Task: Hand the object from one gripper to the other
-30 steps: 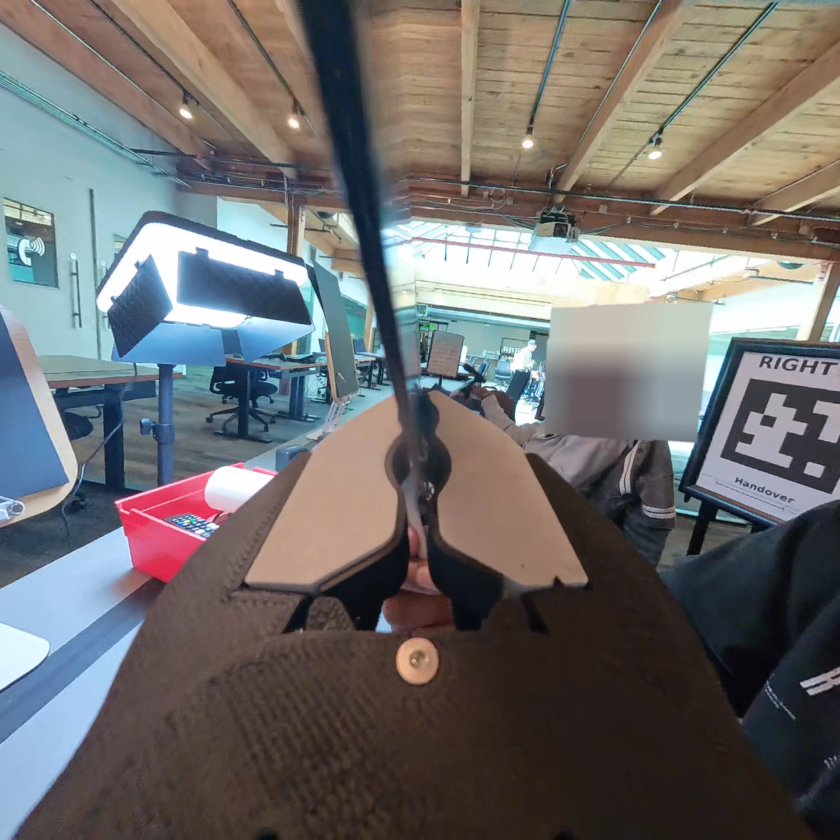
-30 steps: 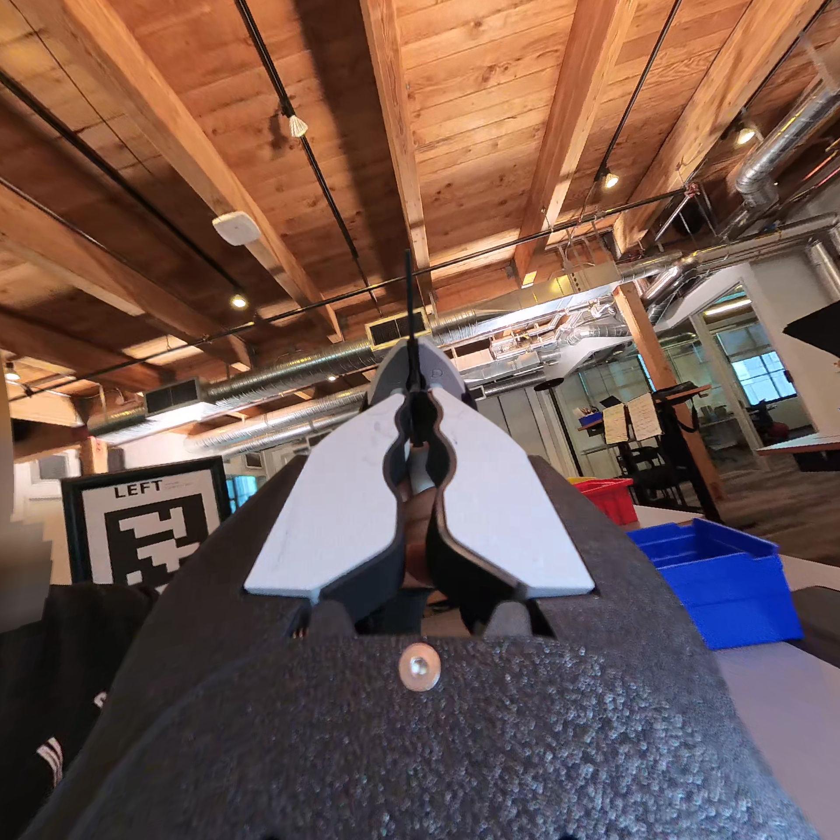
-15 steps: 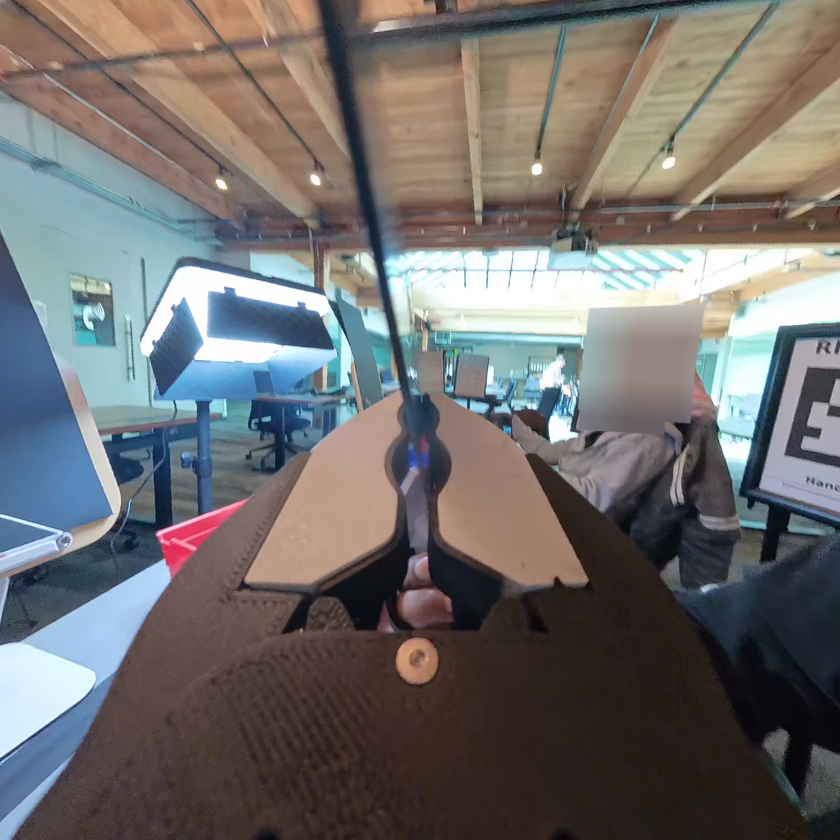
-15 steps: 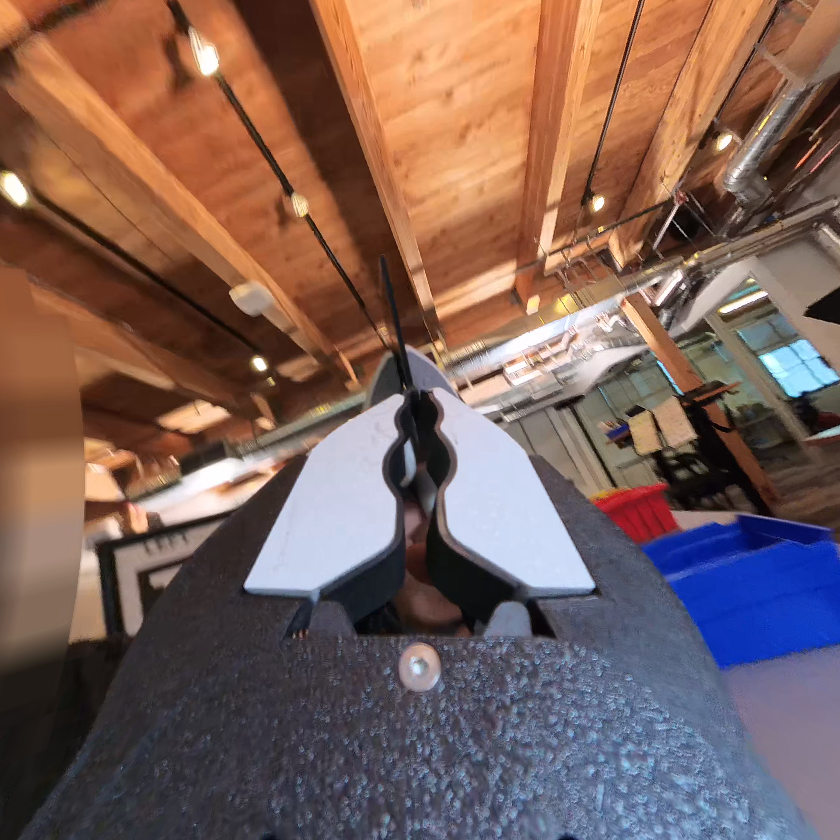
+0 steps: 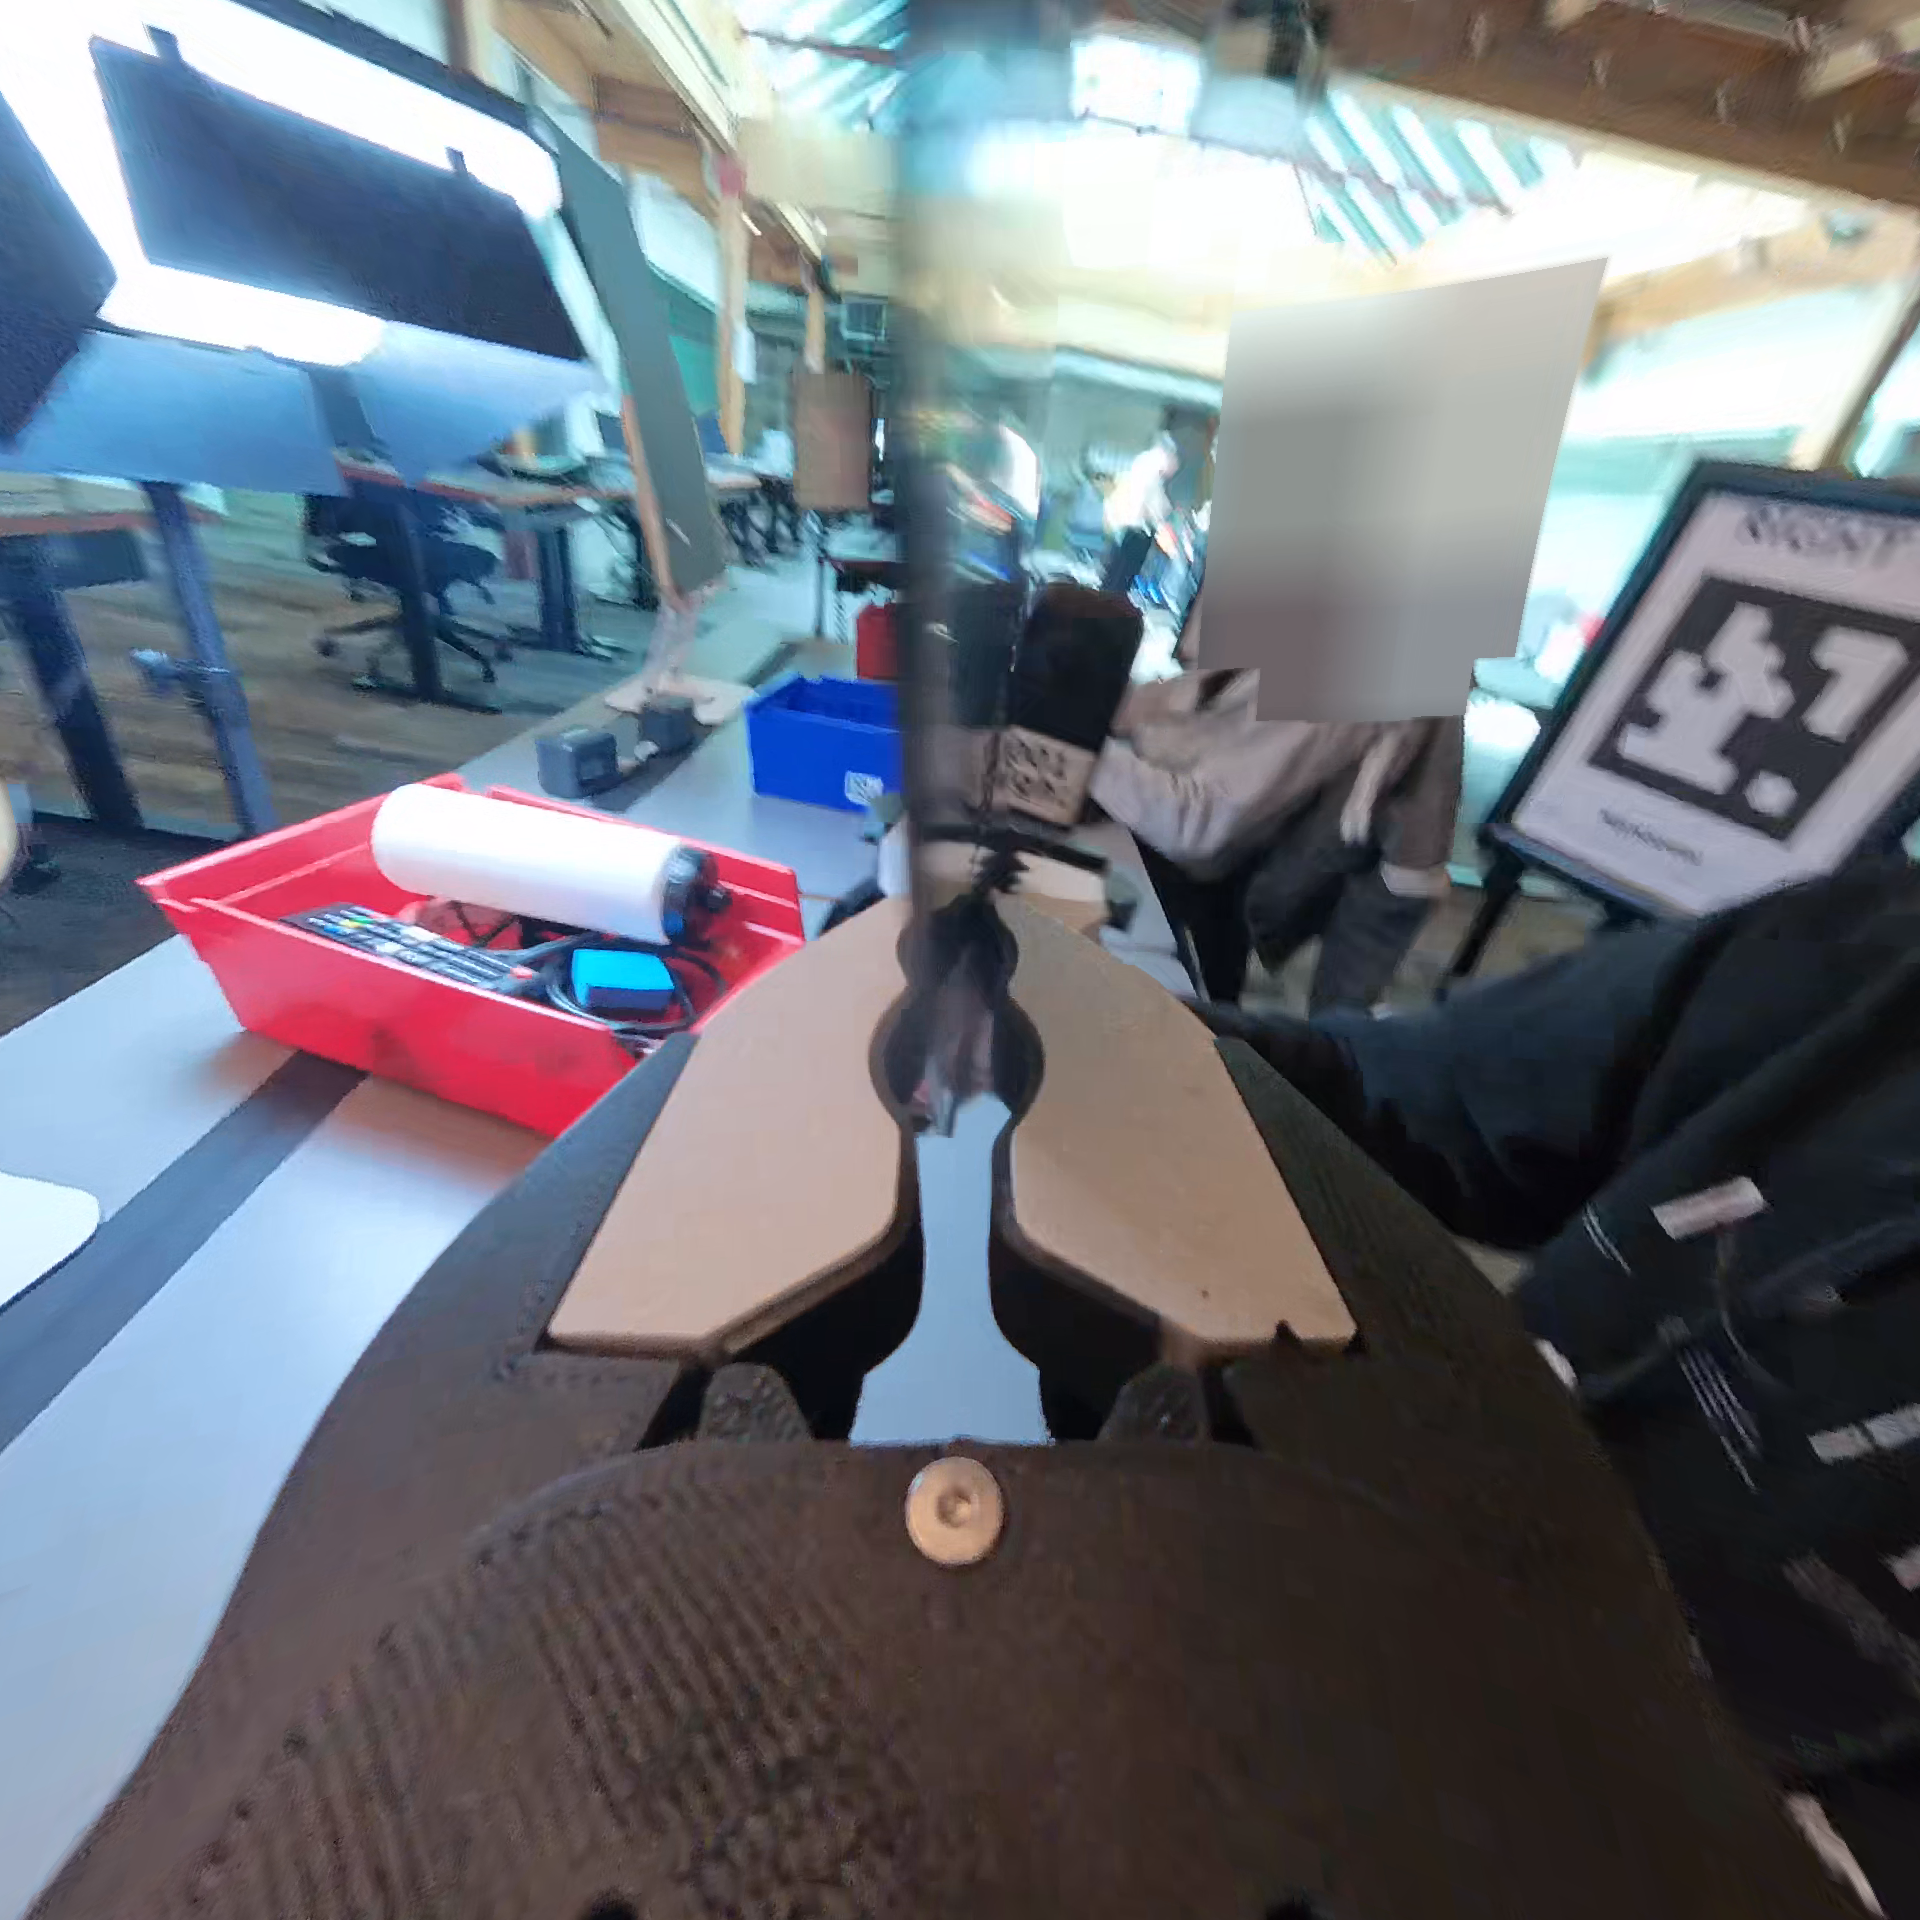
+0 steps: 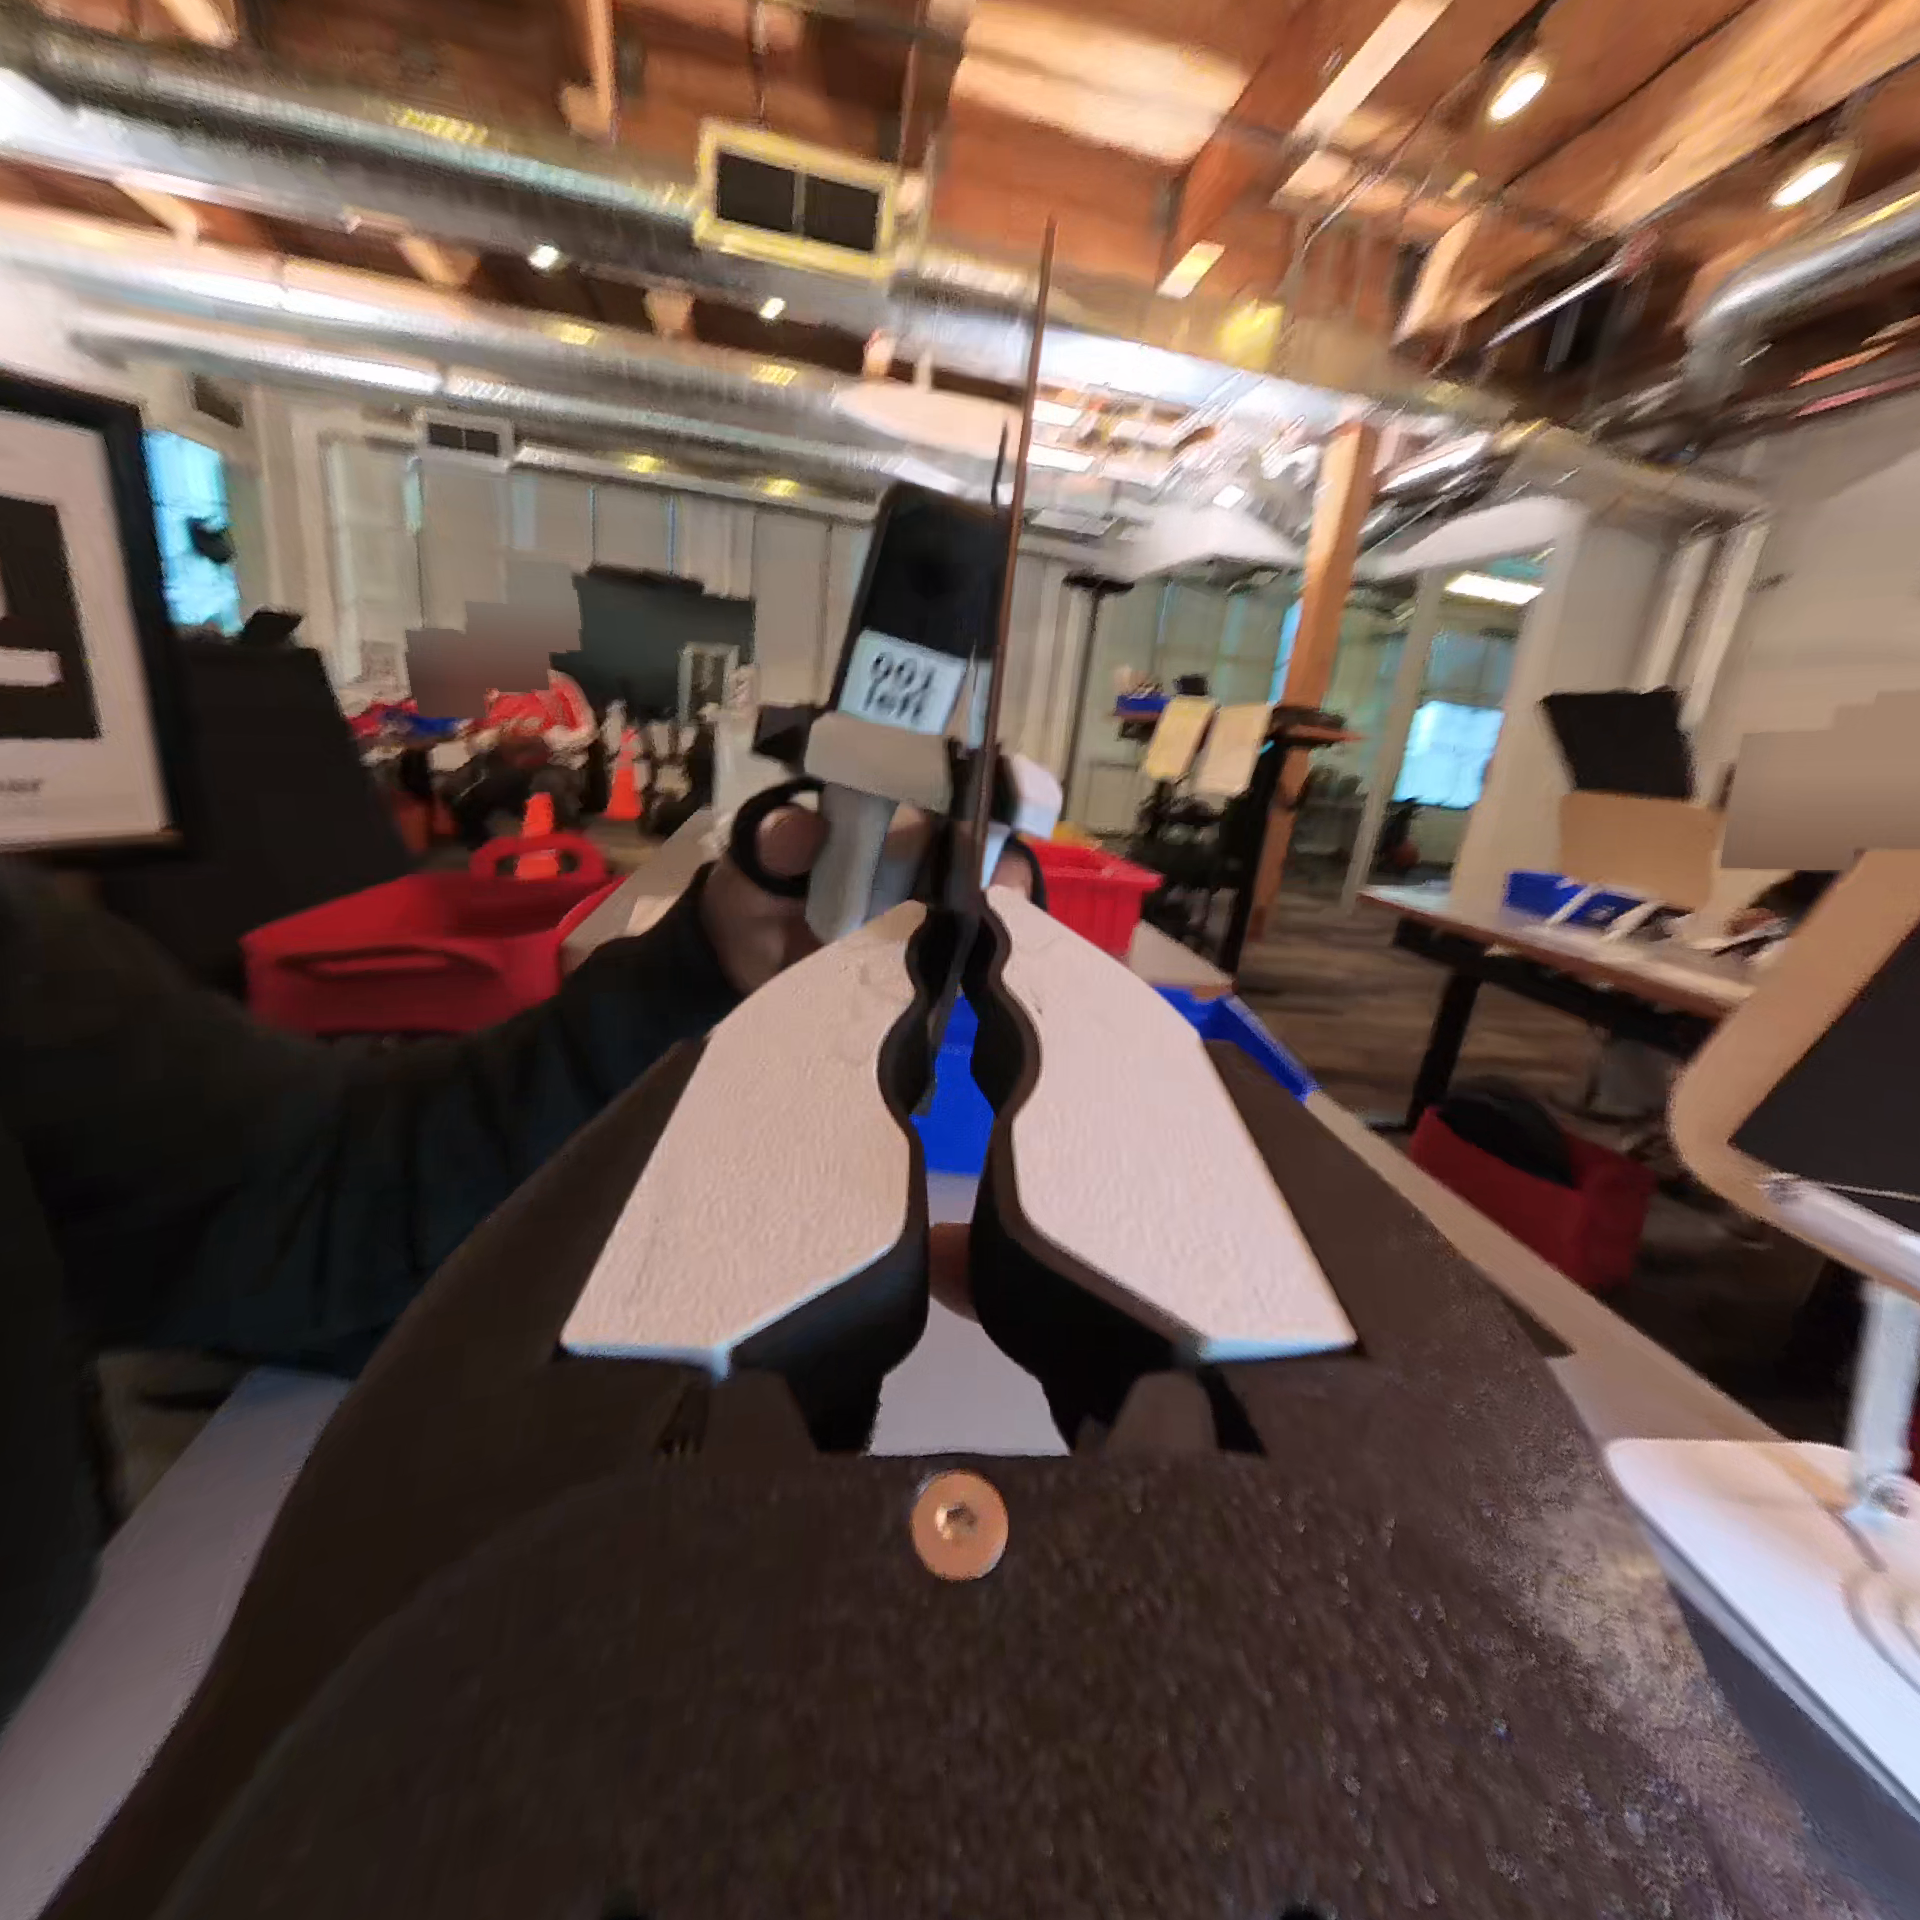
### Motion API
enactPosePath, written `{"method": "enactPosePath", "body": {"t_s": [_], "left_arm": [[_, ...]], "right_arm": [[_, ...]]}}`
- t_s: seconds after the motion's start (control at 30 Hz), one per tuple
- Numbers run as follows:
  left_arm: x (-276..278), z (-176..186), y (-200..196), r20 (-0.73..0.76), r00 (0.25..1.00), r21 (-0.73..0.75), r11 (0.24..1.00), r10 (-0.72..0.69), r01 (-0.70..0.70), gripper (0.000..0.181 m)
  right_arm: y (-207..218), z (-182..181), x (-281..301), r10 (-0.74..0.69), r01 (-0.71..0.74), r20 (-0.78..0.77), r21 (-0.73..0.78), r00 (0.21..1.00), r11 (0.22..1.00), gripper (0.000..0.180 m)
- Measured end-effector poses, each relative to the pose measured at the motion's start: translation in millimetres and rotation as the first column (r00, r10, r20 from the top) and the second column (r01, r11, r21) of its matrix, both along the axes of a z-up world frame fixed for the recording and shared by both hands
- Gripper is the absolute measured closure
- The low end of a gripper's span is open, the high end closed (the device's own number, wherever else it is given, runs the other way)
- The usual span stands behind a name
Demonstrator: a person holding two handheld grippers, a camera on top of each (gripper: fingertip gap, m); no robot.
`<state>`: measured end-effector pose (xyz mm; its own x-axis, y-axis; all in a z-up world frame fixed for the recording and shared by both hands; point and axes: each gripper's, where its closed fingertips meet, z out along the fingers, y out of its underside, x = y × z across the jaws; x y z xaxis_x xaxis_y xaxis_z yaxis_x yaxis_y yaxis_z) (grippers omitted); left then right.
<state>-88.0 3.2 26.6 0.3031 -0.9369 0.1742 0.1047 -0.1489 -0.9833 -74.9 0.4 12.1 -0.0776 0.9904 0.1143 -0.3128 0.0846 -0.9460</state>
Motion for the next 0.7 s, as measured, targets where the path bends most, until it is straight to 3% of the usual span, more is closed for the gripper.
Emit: {"method": "enactPosePath", "body": {"t_s": [0.07,0.17,0.3,0.33,0.4,0.53,0.57,0.63,0.7], "left_arm": [[-8,6,18,0.076,0.989,-0.001,0.992,0.124,-0.124,0.158],[-20,14,35,0.198,0.944,-0.030,0.964,0.265,-0.264,0.152],[-5,20,29,0.282,0.932,-0.079,0.974,0.226,-0.213,0.148],[0,19,27,0.292,0.932,-0.092,0.976,0.214,-0.195,0.147],[7,15,27,0.297,0.933,-0.118,0.977,0.203,-0.175,0.147],[2,5,39,0.282,0.919,-0.119,0.960,0.276,-0.252,0.163],[-1,3,43,0.274,0.917,-0.119,0.956,0.291,-0.268,0.166],[-5,-1,48,0.254,0.917,-0.105,0.952,0.307,-0.289,0.170],[-11,-2,49,0.236,0.925,-0.065,0.955,0.297,-0.290,0.172]], "right_arm": [[13,7,5,-0.128,0.131,-0.077,0.034,0.989,0.991,0.177],[29,16,17,-0.334,0.351,-0.167,0.088,0.928,0.932,0.177],[36,14,20,-0.546,0.591,-0.227,0.274,0.807,0.759,0.177],[37,10,17,-0.599,0.642,-0.237,0.349,0.765,0.682,0.178],[41,1,11,-0.710,0.724,-0.287,0.529,0.643,0.442,0.178],[50,-8,9,-0.803,0.729,-0.410,0.683,0.433,0.044,0.177],[52,-10,8,-0.808,0.718,-0.427,0.696,0.406,-0.008,0.177],[54,-14,4,-0.823,0.712,-0.404,0.703,0.400,0.001,0.176],[53,-18,-3,-0.831,0.699,-0.347,0.712,0.436,0.070,0.170]]}}
